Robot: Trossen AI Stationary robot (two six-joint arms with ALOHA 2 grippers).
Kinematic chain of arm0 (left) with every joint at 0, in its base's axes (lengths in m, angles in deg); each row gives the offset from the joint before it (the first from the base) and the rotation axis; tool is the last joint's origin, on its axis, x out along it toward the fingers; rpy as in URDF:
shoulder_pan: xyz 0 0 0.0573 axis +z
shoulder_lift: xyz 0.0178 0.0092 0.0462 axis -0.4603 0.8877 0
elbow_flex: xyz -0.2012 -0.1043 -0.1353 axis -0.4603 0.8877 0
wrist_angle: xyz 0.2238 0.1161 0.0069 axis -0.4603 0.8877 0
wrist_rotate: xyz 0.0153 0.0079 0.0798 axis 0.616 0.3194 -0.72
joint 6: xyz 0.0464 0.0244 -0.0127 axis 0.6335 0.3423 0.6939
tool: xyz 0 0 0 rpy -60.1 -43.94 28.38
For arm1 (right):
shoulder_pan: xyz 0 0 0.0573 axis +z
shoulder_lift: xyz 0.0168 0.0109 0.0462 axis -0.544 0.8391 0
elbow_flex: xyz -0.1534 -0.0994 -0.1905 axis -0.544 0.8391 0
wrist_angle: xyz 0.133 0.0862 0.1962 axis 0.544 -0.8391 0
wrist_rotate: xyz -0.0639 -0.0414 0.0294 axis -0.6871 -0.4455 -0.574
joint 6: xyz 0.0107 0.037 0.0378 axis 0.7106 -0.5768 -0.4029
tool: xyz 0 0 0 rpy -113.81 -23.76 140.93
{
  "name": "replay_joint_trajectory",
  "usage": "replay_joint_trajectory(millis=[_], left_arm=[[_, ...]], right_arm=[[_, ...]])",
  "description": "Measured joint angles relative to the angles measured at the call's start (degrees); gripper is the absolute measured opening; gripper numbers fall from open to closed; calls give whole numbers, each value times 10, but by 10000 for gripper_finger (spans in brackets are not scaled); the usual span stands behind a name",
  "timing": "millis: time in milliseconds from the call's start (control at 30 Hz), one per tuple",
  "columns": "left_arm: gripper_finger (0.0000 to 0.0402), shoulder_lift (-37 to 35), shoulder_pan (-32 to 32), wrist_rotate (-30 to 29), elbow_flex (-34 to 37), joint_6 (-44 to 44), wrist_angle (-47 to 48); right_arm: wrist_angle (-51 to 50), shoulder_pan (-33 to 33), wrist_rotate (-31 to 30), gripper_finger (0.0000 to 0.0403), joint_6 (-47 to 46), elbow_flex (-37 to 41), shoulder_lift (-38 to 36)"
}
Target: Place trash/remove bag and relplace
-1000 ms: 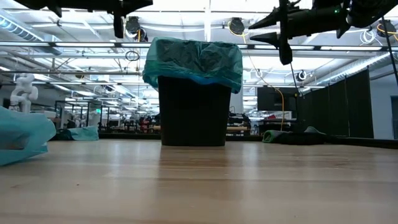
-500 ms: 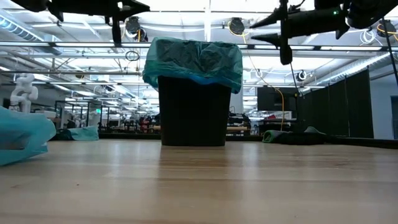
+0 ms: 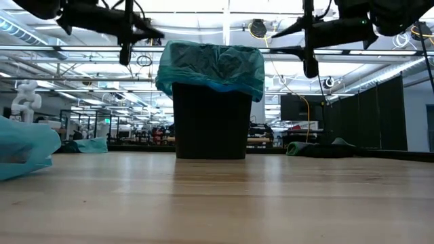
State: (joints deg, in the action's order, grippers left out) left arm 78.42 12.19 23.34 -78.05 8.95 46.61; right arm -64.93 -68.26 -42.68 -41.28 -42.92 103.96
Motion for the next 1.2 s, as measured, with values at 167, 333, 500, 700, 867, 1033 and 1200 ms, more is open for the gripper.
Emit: replay_joint_trajectory(millis=[167, 333, 500, 700, 867, 1033, 1200], left_arm=[[0, 12, 30, 61, 0, 5, 31], [0, 13, 59, 81, 1, 16, 54], [0, 13, 92, 123, 40, -17, 61], [0, 14, 101, 159, 84, -61, 58], [0, 14, 101, 163, 110, -77, 56], [0, 14, 101, 163, 133, -78, 55], [0, 14, 101, 166, 155, -91, 31]], right_arm=[[69, -8, -3, 142, -58, 66, 0], [223, -8, -41, 142, -136, 161, 0], [299, -8, -45, 142, -180, 226, 0], [304, -6, -45, 142, -176, 231, 0], [280, -6, -45, 142, -169, 231, 0], [274, 1, -43, 142, -168, 231, 0], [275, 24, -43, 142, -175, 231, 1]])
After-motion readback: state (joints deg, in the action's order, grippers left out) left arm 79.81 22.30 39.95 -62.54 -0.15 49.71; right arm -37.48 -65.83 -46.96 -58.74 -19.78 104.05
